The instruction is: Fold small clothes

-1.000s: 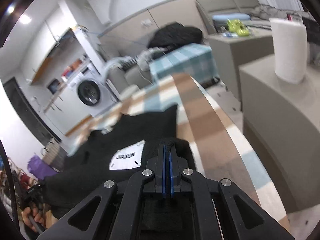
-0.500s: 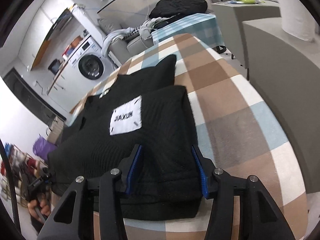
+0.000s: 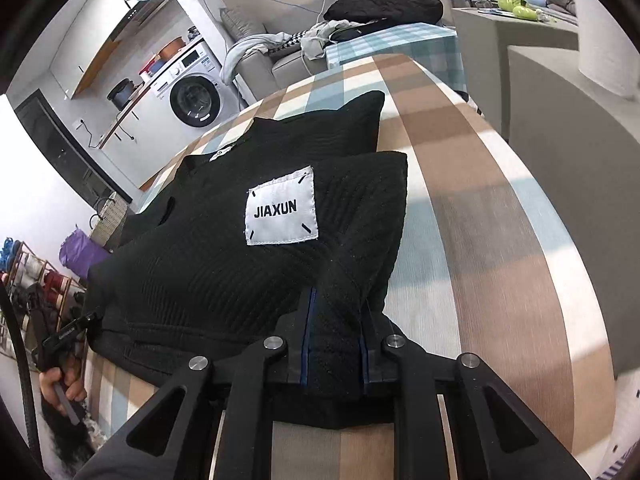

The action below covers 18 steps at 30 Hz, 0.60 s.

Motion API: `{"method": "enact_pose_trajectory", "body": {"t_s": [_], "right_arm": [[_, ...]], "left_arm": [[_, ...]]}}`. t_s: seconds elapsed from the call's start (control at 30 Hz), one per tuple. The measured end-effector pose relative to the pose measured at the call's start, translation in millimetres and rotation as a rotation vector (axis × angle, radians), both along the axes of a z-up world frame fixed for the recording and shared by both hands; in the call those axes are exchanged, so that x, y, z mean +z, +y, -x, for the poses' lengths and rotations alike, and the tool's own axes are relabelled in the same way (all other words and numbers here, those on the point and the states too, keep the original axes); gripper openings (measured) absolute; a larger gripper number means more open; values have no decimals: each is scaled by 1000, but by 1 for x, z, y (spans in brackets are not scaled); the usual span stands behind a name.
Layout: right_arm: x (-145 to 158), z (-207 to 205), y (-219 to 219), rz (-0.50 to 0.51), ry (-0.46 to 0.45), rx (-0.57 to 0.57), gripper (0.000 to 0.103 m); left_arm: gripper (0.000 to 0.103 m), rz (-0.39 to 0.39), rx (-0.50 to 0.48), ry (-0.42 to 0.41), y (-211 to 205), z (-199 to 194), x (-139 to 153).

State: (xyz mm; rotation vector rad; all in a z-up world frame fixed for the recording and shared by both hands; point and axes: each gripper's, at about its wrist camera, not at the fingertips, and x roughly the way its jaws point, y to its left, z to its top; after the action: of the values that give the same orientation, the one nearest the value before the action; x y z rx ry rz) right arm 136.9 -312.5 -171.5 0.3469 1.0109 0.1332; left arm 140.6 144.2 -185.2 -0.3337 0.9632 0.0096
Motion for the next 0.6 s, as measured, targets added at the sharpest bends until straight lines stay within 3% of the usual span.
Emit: {"method": "enact_pose_trajectory", "body": {"t_s": [0.13, 0.23, 0.37, 0.4, 0.43, 0.47, 0.53, 0.6], "right_arm": [[7, 15, -6, -19, -5, -7, 29], [17, 21, -15, -70, -37, -25, 40], [24, 18, -18, -119, -53, -32, 40], [24, 17, -18, -121, -52, -41, 39], [24, 16, -18, -110, -45, -53, 32], [23, 14, -18, -103, -39, -70, 20], [24, 14, -18, -104, -47, -77, 8], [29, 13, -16, -131, -70, -58, 7]], "left_arm": [[37, 32, 50, -3, 10, 13, 8], [37, 61, 74, -33, 20, 21, 18], [37, 78, 102, -78, 34, 27, 31], [34, 80, 109, -80, 37, 29, 33], [18, 83, 115, -76, 38, 28, 32], [7, 87, 123, -71, 40, 27, 32], [6, 92, 132, -85, 44, 29, 34], [5, 88, 131, -100, 45, 28, 39]]}}
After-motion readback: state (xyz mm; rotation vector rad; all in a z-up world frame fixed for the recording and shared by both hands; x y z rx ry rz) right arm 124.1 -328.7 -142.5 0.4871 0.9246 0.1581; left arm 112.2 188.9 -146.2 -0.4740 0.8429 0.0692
